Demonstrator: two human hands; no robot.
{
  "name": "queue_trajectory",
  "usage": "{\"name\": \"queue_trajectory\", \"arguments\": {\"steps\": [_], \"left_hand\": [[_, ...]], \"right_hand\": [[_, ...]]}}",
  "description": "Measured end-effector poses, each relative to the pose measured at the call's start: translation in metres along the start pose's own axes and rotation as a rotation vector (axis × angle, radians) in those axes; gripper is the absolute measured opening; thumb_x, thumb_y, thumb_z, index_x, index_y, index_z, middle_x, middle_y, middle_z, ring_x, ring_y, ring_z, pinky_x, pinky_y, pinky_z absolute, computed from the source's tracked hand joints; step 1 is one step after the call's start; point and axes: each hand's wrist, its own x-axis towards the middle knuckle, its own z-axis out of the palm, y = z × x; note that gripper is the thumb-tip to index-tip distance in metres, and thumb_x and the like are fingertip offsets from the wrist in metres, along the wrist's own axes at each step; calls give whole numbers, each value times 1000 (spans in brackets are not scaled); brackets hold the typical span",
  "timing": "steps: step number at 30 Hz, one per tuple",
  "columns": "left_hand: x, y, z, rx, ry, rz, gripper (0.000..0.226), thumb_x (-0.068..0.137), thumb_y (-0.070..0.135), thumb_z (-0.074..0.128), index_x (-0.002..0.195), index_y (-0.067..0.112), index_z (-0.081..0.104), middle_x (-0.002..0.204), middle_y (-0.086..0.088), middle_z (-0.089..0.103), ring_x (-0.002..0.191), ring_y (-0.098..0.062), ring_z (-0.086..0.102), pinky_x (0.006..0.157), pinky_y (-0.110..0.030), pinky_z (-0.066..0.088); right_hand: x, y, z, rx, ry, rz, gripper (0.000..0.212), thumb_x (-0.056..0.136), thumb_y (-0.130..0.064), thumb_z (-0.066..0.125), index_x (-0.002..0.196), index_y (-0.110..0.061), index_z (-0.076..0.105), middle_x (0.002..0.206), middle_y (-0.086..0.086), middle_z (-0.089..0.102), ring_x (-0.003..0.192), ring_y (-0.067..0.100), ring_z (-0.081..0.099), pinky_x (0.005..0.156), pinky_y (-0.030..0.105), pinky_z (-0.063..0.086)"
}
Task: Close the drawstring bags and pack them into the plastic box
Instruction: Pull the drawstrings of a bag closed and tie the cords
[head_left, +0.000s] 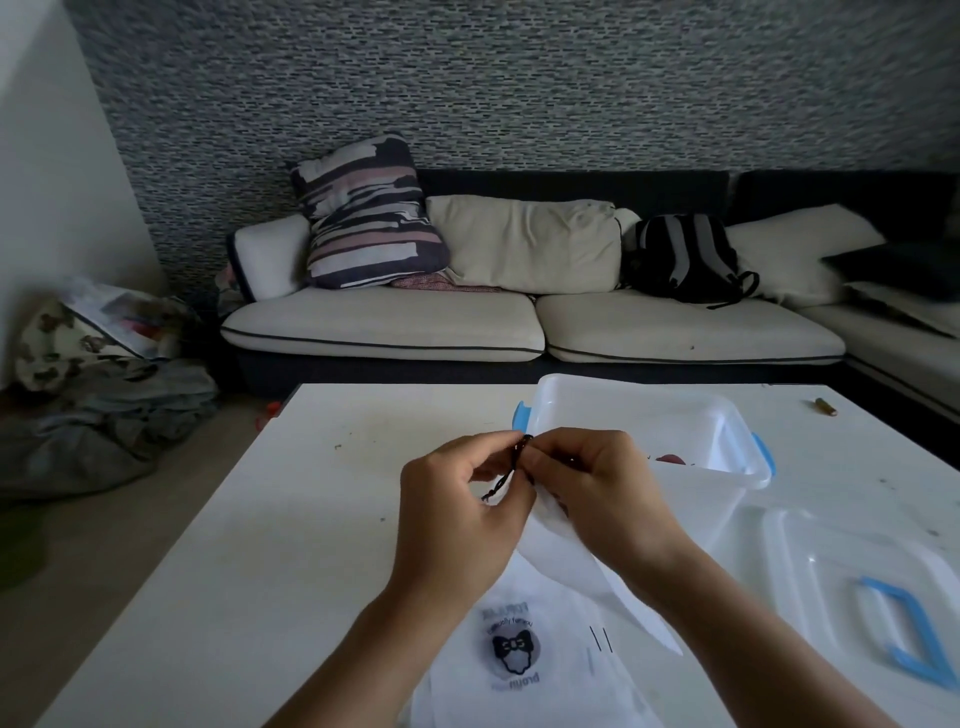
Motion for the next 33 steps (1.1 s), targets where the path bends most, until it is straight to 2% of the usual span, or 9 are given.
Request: {"name": "queue_trajectory", "arguments": {"steps": [3,6,8,11,15,18,23,29,33], "left_hand": [[1,0,0,-63,-47,-109,21,82,11,78,99,23,79,85,17,76,81,-1,72,77,-18,57],[8,-5,-5,-196,-148,-258,17,82,8,78,95,19,80,82,9,78,78,-8,74,74,-24,58],[10,-6,-9,-296,-191,-309,15,82,4,78,90,18,79,81,4,78,78,-13,75,72,-21,56],[11,-4,-11,-356,-191,-299,14,83,4,77,89,16,79,82,2,78,79,-14,75,72,-18,55],[12,-6,-13,-330,-198,-295,16,85,4,74,87,20,78,83,6,78,80,-10,74,73,-16,54],[10,-6,-12,-328,-183,-307,17,88,2,71,89,18,77,83,5,78,80,-10,74,73,-18,55],[5,-6,-9,-280,-158,-275,16,87,1,71,91,16,76,83,4,77,80,-13,74,74,-24,59],[6,-1,-9,-250,-129,-247,29,84,0,73,102,22,73,83,6,76,78,-9,73,71,-16,55],[7,-4,-8,-248,-170,-269,18,89,3,70,98,16,79,87,8,78,83,-8,74,74,-17,55]], "right_hand": [[0,1,1,-82,4,-14,23,94,-9,62,74,-10,73,52,-12,55,48,2,44,52,11,33],[-1,-1,-3,-148,6,-55,30,94,-9,62,65,-16,68,49,-12,51,48,3,42,52,13,33],[-1,-2,-7,-125,-17,-72,28,95,-10,61,68,-16,70,52,-10,53,50,4,42,53,16,34],[0,-6,-12,-110,-48,-101,26,95,-10,62,73,-18,73,56,-3,56,52,8,43,54,22,37],[0,-8,-14,-214,-30,-172,25,93,-9,65,73,-21,74,63,-6,64,55,5,52,55,18,41],[0,-6,-12,-321,9,-242,18,91,-10,67,77,-15,75,70,-1,68,66,13,61,61,27,48],[0,-2,-12,-401,20,-308,16,91,-8,68,78,-13,75,67,-6,65,68,11,60,58,14,42],[-1,0,-12,-386,6,-309,16,91,-9,67,78,-12,75,67,-3,64,68,13,59,58,12,40],[0,-1,-13,-421,26,-345,15,90,-8,68,80,-14,76,69,-8,65,72,12,61,61,14,43]]}}
